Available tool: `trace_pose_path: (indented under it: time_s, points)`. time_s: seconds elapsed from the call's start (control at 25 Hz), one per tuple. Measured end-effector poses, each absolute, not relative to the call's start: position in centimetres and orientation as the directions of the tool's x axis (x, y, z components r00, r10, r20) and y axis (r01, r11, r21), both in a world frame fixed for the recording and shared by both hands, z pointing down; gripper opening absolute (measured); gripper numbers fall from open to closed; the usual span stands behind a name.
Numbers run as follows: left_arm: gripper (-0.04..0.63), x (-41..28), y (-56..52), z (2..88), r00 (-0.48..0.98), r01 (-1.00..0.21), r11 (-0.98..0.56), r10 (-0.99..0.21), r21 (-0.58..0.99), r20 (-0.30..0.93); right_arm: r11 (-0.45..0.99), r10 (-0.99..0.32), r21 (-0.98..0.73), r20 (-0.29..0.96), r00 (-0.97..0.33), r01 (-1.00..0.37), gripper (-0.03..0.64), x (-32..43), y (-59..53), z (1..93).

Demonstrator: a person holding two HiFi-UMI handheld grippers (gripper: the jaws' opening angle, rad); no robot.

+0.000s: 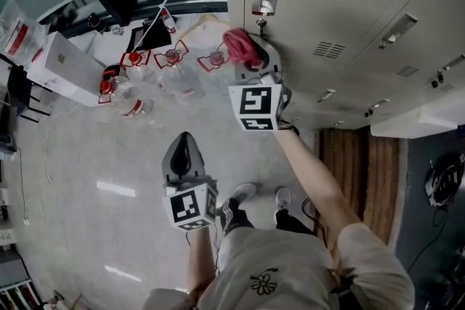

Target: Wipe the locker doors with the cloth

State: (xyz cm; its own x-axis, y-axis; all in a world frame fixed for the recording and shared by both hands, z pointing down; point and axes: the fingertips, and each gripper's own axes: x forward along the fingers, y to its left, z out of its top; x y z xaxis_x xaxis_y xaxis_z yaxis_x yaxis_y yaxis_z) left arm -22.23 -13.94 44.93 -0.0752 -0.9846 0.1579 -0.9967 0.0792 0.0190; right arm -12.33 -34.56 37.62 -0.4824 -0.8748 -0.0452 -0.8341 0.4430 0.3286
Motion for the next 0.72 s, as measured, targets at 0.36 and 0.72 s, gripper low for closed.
trace_pose_path:
  time_s: [0.36, 0.72]
  points:
    - [0.017, -20.1, -15.5, 44.5, -0.032, -0.999, 0.036, -0.989, 0.027, 0.146, 0.407, -0.893, 0.331, -0.054, -0.448, -0.851, 0.031, -8.7, -35.0, 37.4]
    - [0.017, -16.1, -17.1, 44.6, 0.035, -0.999, -0.033, -0.988, 0.018, 0.149, 0.349, -0.918, 0.341, -0.064, -0.392, -0.873, 0.031, -2.9, -35.3, 37.3]
